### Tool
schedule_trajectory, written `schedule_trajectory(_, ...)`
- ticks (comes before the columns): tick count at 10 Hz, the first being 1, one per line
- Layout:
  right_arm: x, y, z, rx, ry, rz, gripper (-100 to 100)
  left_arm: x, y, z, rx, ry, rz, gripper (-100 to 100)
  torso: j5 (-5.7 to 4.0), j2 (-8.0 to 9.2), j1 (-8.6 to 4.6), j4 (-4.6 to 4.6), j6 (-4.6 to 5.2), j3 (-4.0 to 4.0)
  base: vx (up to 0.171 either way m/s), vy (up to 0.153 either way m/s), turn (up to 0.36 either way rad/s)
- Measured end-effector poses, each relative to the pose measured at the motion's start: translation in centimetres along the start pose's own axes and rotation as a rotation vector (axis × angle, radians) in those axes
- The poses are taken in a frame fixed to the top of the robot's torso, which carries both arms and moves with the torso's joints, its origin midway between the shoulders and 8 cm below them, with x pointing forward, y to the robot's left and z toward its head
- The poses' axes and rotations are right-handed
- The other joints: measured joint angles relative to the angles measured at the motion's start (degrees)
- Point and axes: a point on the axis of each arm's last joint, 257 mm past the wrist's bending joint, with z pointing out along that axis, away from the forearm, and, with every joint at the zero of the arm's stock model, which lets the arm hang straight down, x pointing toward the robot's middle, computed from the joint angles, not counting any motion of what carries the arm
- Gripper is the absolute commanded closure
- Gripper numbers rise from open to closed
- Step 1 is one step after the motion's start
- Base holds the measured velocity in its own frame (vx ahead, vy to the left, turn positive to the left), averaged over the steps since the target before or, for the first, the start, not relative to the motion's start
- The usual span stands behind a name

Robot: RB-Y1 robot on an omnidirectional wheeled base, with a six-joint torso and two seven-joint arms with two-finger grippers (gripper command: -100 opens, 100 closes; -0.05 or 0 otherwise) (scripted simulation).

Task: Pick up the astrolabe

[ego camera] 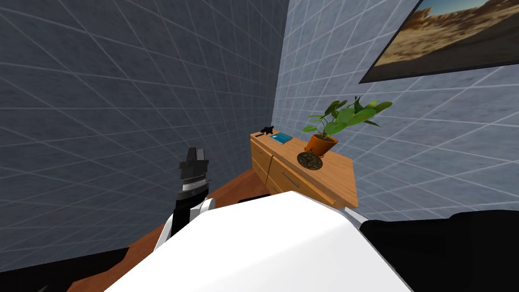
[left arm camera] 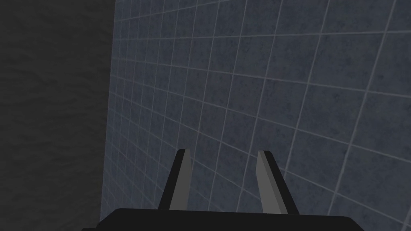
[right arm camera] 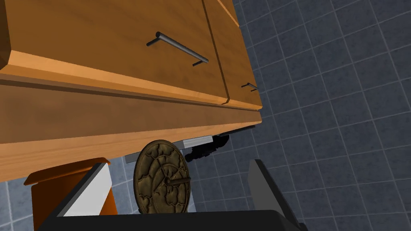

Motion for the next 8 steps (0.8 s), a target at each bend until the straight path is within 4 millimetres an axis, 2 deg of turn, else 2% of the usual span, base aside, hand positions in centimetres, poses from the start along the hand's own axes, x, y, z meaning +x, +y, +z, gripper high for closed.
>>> schedule_trajectory(5, 0.6, -2.0, -4.8, 0.053, 0.189, -0.08, -100, 0.0, 0.0, 0.0, 0.0, 0.0, 0.0, 0, 0.0, -0.14, 0.0, -0.03, -0.05, -0.08, 0.047, -0.025, 0.203)
schedule_trajectory(8, 0.4, -2.5, -7.0, 0.074, 0.283, -0.118, -100, 0.0, 0.0, 0.0, 0.0, 0.0, 0.0, 0, 0.0, -0.13, 0.03, -0.03, 0.01, -0.07, 0.063, -0.031, 0.181)
